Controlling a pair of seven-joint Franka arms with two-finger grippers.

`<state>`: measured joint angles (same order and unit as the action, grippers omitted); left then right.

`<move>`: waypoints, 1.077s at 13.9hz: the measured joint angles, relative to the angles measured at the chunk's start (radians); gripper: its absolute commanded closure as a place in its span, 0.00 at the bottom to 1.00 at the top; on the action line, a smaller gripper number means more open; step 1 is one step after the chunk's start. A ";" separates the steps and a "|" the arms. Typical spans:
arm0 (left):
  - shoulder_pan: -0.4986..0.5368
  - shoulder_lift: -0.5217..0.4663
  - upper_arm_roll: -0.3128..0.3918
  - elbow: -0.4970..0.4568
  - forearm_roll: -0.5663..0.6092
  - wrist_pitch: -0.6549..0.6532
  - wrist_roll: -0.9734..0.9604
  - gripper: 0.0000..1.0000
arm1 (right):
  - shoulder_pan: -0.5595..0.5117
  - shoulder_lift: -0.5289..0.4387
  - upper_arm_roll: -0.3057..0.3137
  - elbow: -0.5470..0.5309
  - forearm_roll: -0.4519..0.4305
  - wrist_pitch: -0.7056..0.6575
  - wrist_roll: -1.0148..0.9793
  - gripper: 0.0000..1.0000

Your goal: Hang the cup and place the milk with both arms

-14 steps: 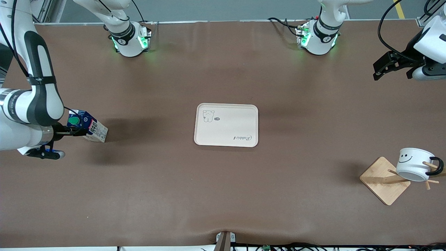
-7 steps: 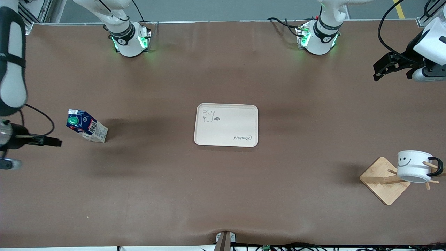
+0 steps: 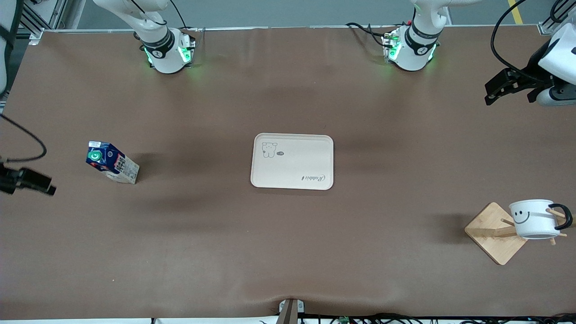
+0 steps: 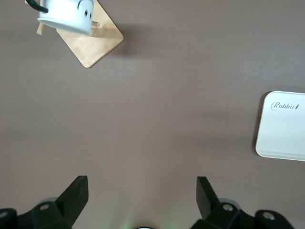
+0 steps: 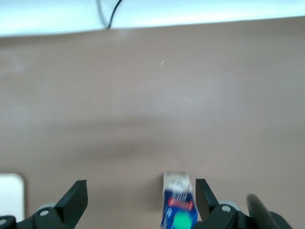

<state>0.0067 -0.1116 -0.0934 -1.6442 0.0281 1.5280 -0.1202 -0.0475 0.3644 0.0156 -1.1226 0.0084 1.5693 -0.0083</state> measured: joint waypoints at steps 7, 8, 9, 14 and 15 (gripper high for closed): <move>0.001 0.000 0.004 0.000 0.000 0.000 0.001 0.00 | 0.008 -0.236 -0.006 -0.209 -0.007 -0.198 0.000 0.00; 0.001 -0.001 0.004 0.000 0.000 0.000 0.001 0.00 | 0.005 -0.266 -0.008 -0.263 -0.009 -0.178 0.000 0.00; 0.001 -0.001 0.004 0.000 0.000 0.000 0.002 0.00 | 0.003 -0.294 -0.009 -0.311 -0.009 -0.139 -0.009 0.00; 0.000 -0.002 0.004 0.021 0.000 0.000 0.002 0.00 | 0.005 -0.367 0.004 -0.400 -0.009 -0.085 -0.071 0.00; 0.000 -0.002 0.004 0.025 0.000 0.000 0.002 0.00 | 0.009 -0.374 0.007 -0.400 -0.008 -0.085 -0.072 0.00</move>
<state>0.0068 -0.1136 -0.0897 -1.6187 0.0281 1.5282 -0.1179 -0.0388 -0.0101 0.0225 -1.5224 0.0000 1.4842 -0.0804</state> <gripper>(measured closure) 0.000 0.000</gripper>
